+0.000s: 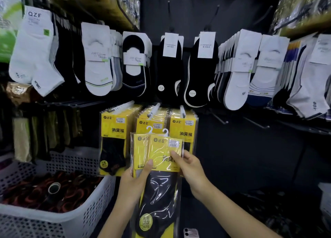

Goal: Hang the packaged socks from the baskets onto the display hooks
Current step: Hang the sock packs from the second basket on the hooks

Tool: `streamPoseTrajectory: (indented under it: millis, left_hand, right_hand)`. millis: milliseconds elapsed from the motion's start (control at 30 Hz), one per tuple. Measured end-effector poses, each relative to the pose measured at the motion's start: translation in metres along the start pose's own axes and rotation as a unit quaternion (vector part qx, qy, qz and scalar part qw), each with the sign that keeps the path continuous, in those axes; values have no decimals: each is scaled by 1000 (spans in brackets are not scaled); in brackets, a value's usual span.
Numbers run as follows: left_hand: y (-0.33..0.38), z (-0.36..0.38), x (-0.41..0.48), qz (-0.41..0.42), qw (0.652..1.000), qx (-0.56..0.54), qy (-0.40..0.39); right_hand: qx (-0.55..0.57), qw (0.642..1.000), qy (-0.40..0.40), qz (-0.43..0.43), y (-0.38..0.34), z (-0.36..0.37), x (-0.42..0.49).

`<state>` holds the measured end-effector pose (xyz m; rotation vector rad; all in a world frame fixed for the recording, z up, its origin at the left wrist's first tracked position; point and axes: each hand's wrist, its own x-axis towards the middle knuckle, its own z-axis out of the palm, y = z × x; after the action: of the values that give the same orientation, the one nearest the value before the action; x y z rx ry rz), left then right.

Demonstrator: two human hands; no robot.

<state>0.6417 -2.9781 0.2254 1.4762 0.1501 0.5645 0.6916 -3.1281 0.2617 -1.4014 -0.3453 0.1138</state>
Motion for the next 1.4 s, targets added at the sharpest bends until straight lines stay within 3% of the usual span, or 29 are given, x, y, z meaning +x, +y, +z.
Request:
streamPoseTrajectory:
  millis: [367,600,800,1300,1400]
  left_hand:
    - [-2,-35,14,-14,997,-5,77]
    - [4,-42,16,-24,995,-38,94]
    - [1,-41,19,-19,993,-45,105]
    - [-5,-38,19,-26,996,-30,82]
    - [-3,-30,16,-29,997,-34,64]
  right_hand:
    - [-19,984,172,-45,-11,-53,20]
    - [-70,981,160,-89,-27,-52,63]
    - [-76,983,149,-76,-14,-42,91]
    - [-120,940,318,17,41,-72,90]
    - [-116,955,274,-8,37,-67,72]
